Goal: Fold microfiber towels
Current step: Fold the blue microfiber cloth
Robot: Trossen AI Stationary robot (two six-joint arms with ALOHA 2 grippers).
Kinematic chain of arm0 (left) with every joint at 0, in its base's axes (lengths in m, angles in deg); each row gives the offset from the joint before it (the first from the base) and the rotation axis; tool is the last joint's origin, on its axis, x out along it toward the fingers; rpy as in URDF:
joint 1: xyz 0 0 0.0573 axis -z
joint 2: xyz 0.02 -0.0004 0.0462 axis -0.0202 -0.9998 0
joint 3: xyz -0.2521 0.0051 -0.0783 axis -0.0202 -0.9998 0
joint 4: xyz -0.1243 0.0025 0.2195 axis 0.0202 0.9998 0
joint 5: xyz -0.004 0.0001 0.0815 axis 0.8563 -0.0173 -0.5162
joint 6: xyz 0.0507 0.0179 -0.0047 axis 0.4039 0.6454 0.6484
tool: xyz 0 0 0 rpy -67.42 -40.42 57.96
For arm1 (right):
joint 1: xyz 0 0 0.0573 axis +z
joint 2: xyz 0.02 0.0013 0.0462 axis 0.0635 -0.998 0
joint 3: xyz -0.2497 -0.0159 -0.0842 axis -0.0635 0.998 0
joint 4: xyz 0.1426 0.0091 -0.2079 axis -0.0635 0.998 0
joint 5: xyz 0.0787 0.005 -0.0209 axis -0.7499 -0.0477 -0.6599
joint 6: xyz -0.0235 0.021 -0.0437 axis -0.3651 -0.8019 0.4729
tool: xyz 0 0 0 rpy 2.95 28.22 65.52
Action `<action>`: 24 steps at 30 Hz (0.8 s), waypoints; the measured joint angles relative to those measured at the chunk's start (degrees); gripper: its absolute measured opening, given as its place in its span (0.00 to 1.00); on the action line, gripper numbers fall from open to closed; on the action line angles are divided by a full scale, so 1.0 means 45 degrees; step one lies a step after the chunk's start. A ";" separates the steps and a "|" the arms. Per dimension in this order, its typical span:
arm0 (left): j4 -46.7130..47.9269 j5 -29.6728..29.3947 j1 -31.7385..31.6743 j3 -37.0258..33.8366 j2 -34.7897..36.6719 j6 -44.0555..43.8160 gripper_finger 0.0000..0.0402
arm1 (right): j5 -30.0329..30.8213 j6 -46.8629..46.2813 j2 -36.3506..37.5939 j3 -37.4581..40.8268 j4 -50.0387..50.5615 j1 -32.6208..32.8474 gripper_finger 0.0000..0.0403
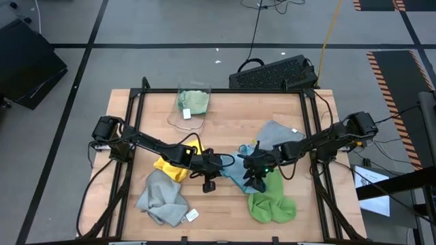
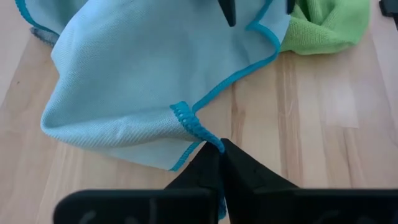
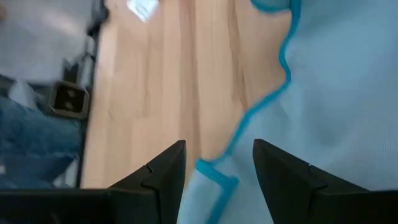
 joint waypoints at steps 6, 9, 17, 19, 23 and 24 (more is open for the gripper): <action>0.0023 -0.0015 0.0000 0.0000 0.0000 0.0117 0.01 | -0.0269 0.0649 0.0005 0.0000 0.0240 0.0005 0.45; 0.0034 -0.0137 0.0000 0.0000 0.0000 0.0126 0.02 | -0.0265 0.0820 0.0005 0.0000 0.0393 0.0005 0.45; 0.0034 -0.0535 0.0000 0.0000 0.0000 0.0345 0.02 | -0.0335 0.1460 -0.0433 0.0005 0.0718 0.0009 0.47; 0.0029 -0.0554 -0.0032 0.0000 0.0000 0.0489 0.01 | -0.0580 0.1413 -0.0724 0.0004 0.0632 0.0024 0.49; 0.0026 -0.0554 -0.0068 0.0000 0.0005 0.0442 0.02 | -0.0697 0.0959 -0.1162 0.0005 0.0104 0.0029 0.54; 0.0024 -0.0554 -0.0068 0.0000 0.0005 0.0441 0.02 | -0.0828 0.0890 -0.1272 0.0005 -0.0085 0.0028 0.55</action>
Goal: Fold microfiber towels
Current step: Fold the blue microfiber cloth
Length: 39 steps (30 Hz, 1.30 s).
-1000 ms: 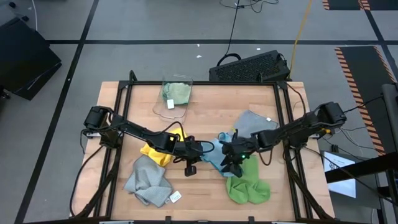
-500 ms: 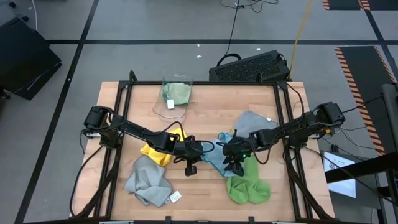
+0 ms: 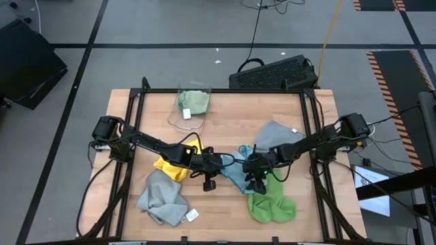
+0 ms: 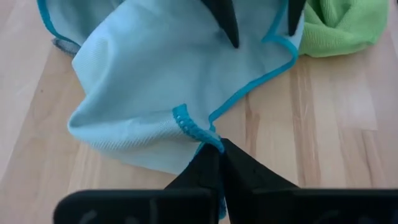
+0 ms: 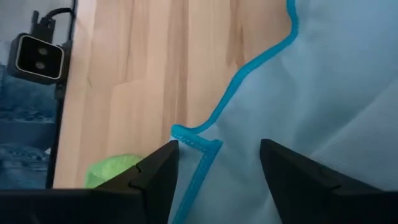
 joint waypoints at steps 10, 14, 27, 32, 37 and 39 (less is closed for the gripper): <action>0.0009 0.0000 0.0000 -0.0005 0.0000 0.0049 0.02 | -0.1500 -0.0484 -0.0582 0.0005 -0.1331 -0.0023 0.40; 0.0003 0.0000 -0.0005 -0.0005 0.0000 0.0057 0.01 | -0.1793 -0.0465 -0.0398 0.0005 -0.1589 -0.0027 0.33; 0.0033 -0.0005 -0.0005 -0.0005 0.0000 0.0069 0.01 | -0.1840 -0.0249 -0.0588 0.0005 -0.1768 0.0006 0.30; 0.0033 -0.0005 -0.0005 -0.0005 0.0000 0.0088 0.02 | -0.2403 -0.0076 -0.0588 0.0005 -0.1779 0.0033 0.26; 0.0029 -0.0006 -0.0049 -0.0005 0.0000 0.0093 0.01 | -0.2404 0.0022 -0.0588 0.0005 -0.1779 0.0088 0.19; 0.0029 -0.0010 -0.0078 -0.0005 0.0000 0.0093 0.02 | -0.2335 0.0111 -0.0588 0.0005 -0.1771 0.0088 0.16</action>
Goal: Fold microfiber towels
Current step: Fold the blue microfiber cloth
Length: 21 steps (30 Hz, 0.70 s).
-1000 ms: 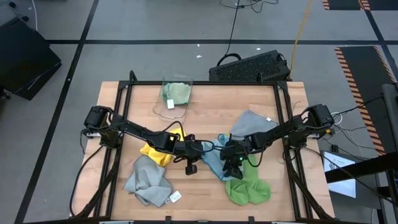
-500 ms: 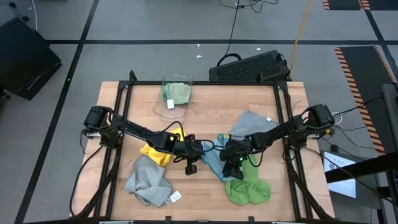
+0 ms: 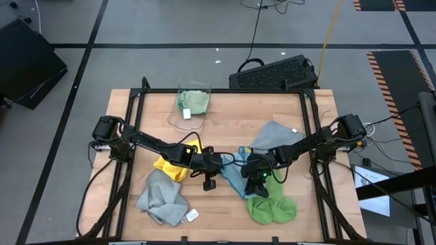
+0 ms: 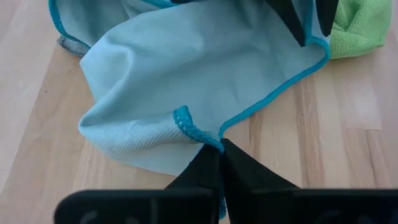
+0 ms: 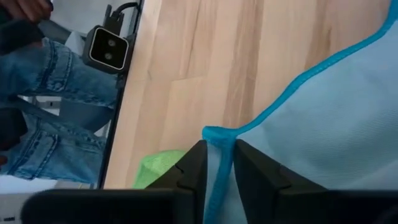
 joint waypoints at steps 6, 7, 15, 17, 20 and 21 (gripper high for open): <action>0.0000 0.0005 -0.0099 0.0000 0.0000 -0.0005 0.01 | 0.0222 0.0035 -0.0291 0.0000 -0.0279 0.0004 0.09; 0.0000 0.0005 -0.0109 0.0000 0.0000 -0.0003 0.02 | 0.0213 0.0010 -0.0432 0.0005 -0.0463 0.0056 0.08; -0.0003 0.0005 -0.0131 -0.0005 0.0000 -0.0078 0.02 | -0.0124 -0.1242 -0.1648 0.0004 -0.2897 0.0368 0.21; -0.0004 0.0005 -0.0131 -0.0005 0.0000 -0.0074 0.02 | -0.0543 -0.1413 -0.1906 0.0000 -0.3513 0.0456 0.23; 0.0001 0.0005 -0.0132 -0.0005 0.0000 -0.0034 0.01 | -0.0789 -0.1517 -0.2158 0.0000 -0.3824 0.0523 0.23; 0.0010 0.0005 -0.0136 -0.0005 0.0000 -0.0029 0.01 | -0.0789 -0.1547 -0.2204 0.0000 -0.3886 0.0534 0.21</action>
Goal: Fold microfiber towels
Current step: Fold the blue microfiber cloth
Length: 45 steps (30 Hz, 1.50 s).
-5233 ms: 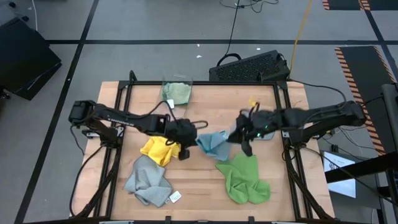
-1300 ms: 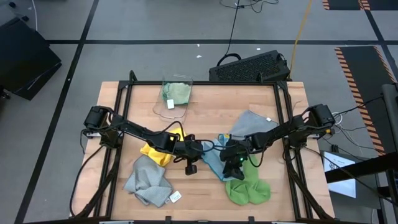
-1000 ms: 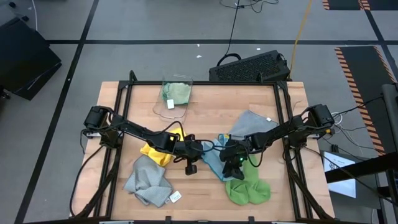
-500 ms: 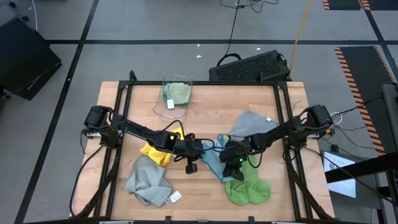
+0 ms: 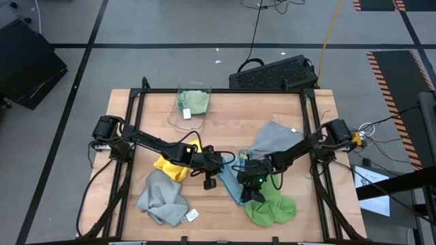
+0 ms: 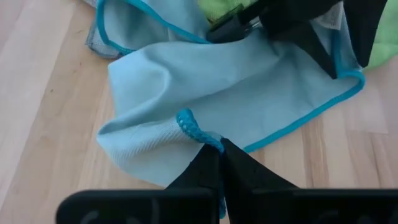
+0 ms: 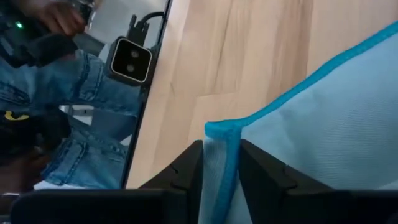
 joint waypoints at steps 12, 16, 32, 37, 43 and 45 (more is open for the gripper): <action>0.0212 0.0305 -0.0013 -0.0017 0.0283 -0.0163 0.02 | -0.0032 -0.0791 0.0662 0.0010 0.0070 -0.0037 0.01; 0.0383 0.0485 -0.0019 0.0000 0.1434 -0.0559 0.01 | 0.0130 -0.1287 0.2327 0.0010 0.0623 -0.0076 0.01; 0.0268 -0.2124 -0.0178 0.0010 0.6918 -0.0533 0.01 | 0.6793 -0.2013 1.1693 0.0005 0.4273 -0.1757 0.00; -0.1069 -0.4625 -0.0791 0.0010 0.8220 0.0110 0.01 | 1.0083 -0.1548 1.3301 0.0000 0.3699 -0.2860 0.00; -0.3858 -0.4868 -0.2892 0.0000 0.8597 0.0867 0.01 | 1.2256 -0.1285 1.3131 -0.0054 0.0699 -0.4941 0.00; -0.4927 -0.4086 -0.3643 0.0000 0.8608 0.0666 0.01 | 1.2299 -0.1078 1.2783 -0.0420 -0.0041 -0.5695 0.00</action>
